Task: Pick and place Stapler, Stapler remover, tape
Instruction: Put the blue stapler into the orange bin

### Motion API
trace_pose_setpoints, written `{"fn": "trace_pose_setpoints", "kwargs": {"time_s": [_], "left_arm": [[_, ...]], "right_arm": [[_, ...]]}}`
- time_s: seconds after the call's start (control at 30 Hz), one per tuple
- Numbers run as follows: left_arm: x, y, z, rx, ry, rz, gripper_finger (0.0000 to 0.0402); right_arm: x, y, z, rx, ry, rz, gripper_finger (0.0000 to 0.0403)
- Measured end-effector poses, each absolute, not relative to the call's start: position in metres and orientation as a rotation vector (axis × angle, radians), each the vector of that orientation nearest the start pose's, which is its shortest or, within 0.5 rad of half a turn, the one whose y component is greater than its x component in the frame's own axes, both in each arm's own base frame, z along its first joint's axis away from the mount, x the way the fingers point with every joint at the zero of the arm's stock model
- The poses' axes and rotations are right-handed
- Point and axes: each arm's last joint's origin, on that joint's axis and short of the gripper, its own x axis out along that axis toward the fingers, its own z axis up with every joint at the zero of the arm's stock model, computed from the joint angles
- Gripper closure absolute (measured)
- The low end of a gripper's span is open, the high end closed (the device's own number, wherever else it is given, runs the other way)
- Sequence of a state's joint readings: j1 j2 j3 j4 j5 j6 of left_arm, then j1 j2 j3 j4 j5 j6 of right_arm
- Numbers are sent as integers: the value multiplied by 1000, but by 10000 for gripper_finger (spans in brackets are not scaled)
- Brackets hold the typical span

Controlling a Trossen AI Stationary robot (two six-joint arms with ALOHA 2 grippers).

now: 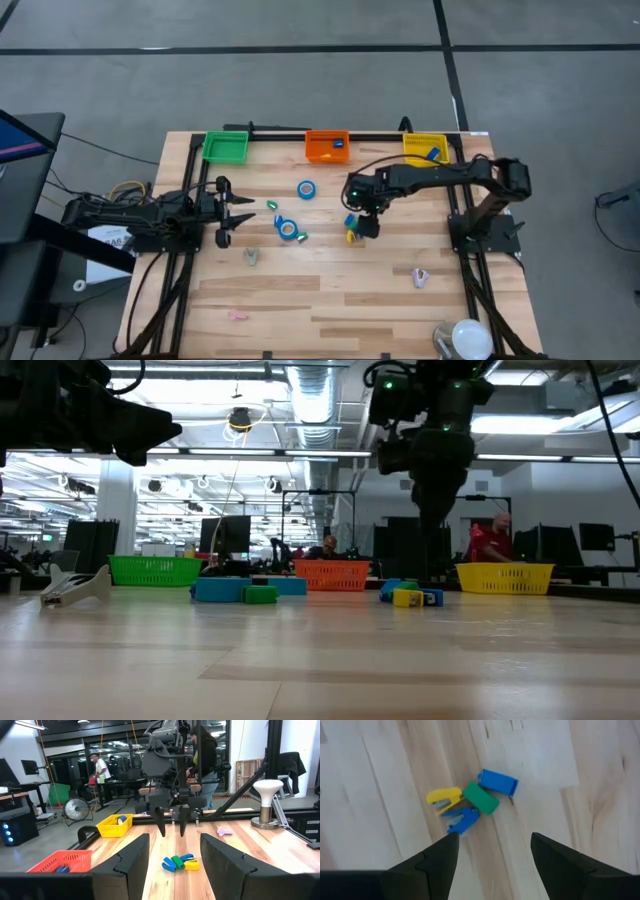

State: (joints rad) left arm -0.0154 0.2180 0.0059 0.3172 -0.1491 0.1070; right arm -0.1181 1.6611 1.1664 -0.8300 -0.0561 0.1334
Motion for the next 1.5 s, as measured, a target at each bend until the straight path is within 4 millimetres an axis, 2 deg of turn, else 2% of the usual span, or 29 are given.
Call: {"fn": "trace_pose_setpoints", "kwargs": {"time_s": [0.13, 0.43, 0.8, 1.13, 1.5], "left_arm": [[110, 3, 178, 98, -98, 139, 234], [110, 3, 178, 98, -99, 139, 234], [110, 3, 178, 98, -104, 139, 234], [110, 3, 178, 98, -104, 139, 234], [110, 3, 178, 98, -104, 139, 234]], "right_arm": [[299, -33, 205, 236, 1332, -146, 163], [293, -29, 197, 313, 1342, -101, 163], [308, -21, 176, 313, 1366, -90, 163], [334, -28, 172, 467, 1356, -221, 163], [339, -25, 159, 473, 1388, -230, 163]]}}
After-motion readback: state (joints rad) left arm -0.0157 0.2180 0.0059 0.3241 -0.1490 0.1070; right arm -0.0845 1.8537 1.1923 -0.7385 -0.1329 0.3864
